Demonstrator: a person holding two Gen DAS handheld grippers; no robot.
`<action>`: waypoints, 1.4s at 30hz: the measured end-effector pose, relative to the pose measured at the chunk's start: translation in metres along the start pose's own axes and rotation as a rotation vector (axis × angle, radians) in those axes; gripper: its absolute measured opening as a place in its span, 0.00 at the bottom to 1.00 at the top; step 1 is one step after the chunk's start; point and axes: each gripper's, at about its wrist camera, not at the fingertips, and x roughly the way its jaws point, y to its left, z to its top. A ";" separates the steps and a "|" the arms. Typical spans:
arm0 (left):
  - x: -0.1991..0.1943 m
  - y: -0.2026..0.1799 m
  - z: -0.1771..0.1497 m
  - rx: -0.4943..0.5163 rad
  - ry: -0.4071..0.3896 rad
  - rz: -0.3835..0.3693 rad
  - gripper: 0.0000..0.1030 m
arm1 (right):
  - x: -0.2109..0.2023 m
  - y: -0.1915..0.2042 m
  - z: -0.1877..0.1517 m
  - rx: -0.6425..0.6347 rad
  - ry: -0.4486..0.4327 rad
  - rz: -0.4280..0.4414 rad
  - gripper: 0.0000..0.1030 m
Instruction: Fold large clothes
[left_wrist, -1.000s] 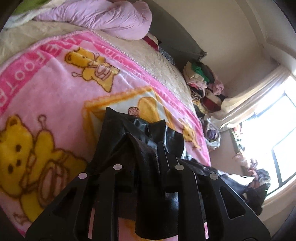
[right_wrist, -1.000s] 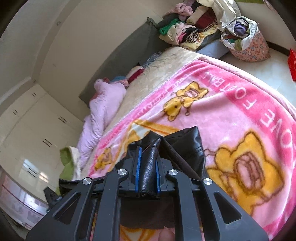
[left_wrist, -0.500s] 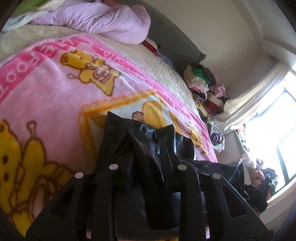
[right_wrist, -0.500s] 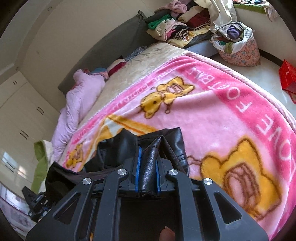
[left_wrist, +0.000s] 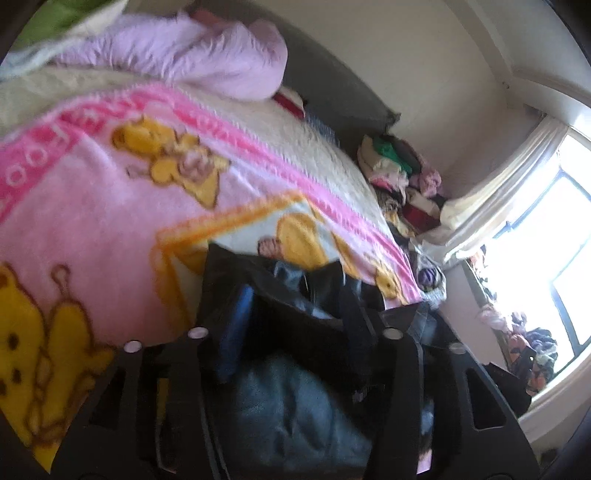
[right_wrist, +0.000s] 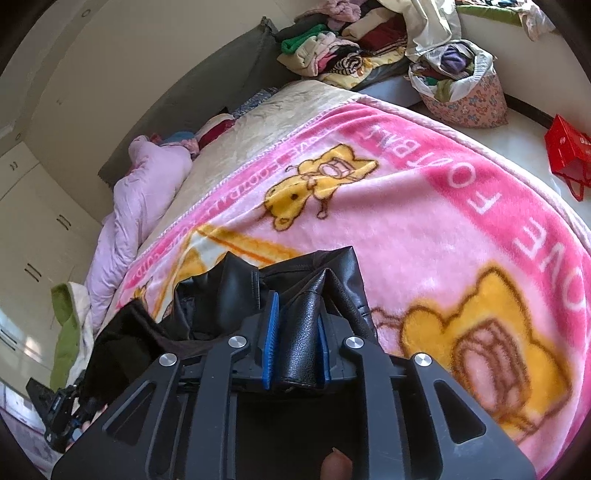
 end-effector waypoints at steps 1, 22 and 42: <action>-0.003 -0.001 0.002 0.006 -0.012 -0.002 0.43 | 0.001 0.001 0.000 -0.004 -0.001 0.000 0.23; 0.000 -0.015 0.000 0.164 -0.025 0.090 0.69 | -0.025 0.007 0.003 -0.149 -0.116 -0.058 0.69; 0.083 -0.007 -0.007 0.274 0.149 0.254 0.16 | 0.060 0.013 0.001 -0.350 -0.023 -0.239 0.17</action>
